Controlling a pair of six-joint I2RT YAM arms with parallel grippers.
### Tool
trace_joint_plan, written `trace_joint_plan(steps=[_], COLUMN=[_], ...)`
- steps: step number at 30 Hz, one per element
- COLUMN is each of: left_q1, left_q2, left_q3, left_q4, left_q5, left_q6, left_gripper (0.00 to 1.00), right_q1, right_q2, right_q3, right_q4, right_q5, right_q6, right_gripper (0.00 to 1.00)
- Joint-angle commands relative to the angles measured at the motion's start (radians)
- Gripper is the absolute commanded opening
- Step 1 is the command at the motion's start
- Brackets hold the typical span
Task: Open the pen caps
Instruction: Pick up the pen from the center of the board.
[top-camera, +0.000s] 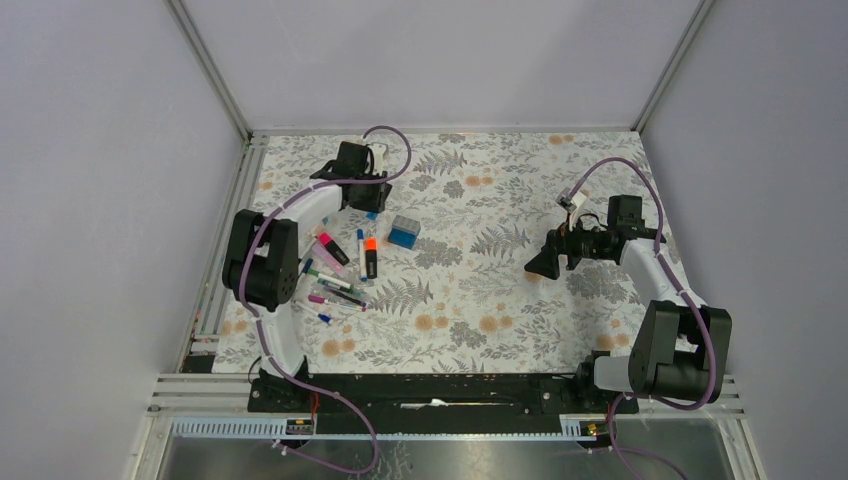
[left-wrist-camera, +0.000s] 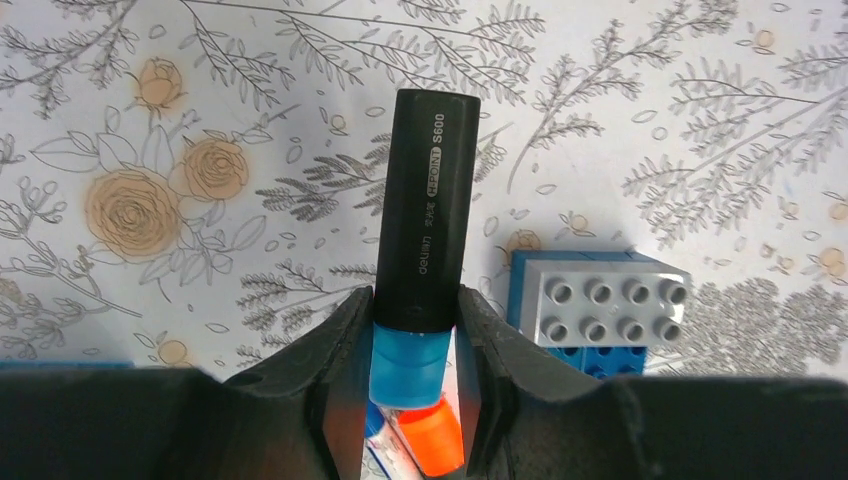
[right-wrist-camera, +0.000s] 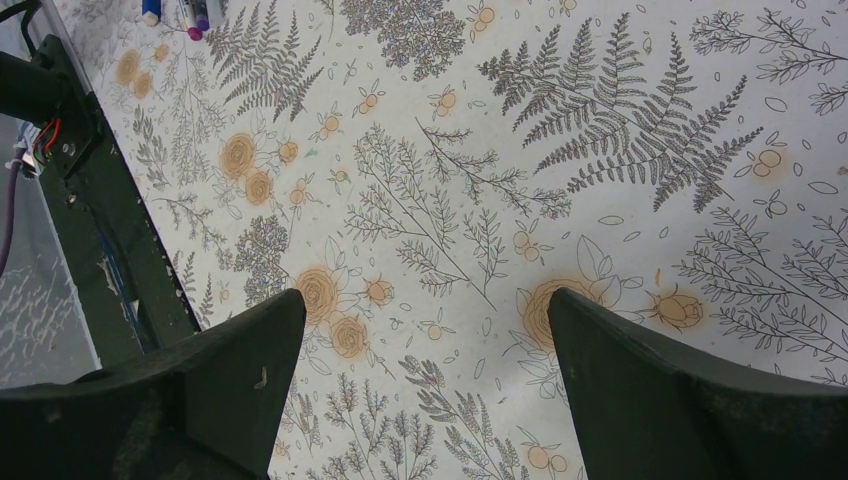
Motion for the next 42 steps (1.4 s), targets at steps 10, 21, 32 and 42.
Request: trace_joint_plan(steps=[10, 21, 32, 42], left_q1=[0.004, -0.065, -0.238, -0.376], left_q2=[-0.264, -0.448, -0.443, -0.316], left_q3=[-0.193, -0.416, -0.574, -0.622], left_q4=[0.148, 0.464, 0.877, 1.135], left_q5=[0.233, 0.353, 0.314, 0.193], left_q6=[-0.192, -0.468, -0.745, -0.897], left_gripper=[0.17, 0.16, 0.16, 0.16], right_q1=[0.0, 0.008, 0.079, 0.187], right_q2=[-0.013, 0.005, -0.013, 0.05], right_q3=[0.029, 0.011, -0.089, -0.146], right_q4=[-0.005, 0.011, 0.267, 0.654], right_q5=[-0.051, -0.123, -0.172, -0.198], right_q6=[-0.017, -0.002, 0.201, 0.569], right_gripper=[0.98, 0.99, 0.98, 0.99])
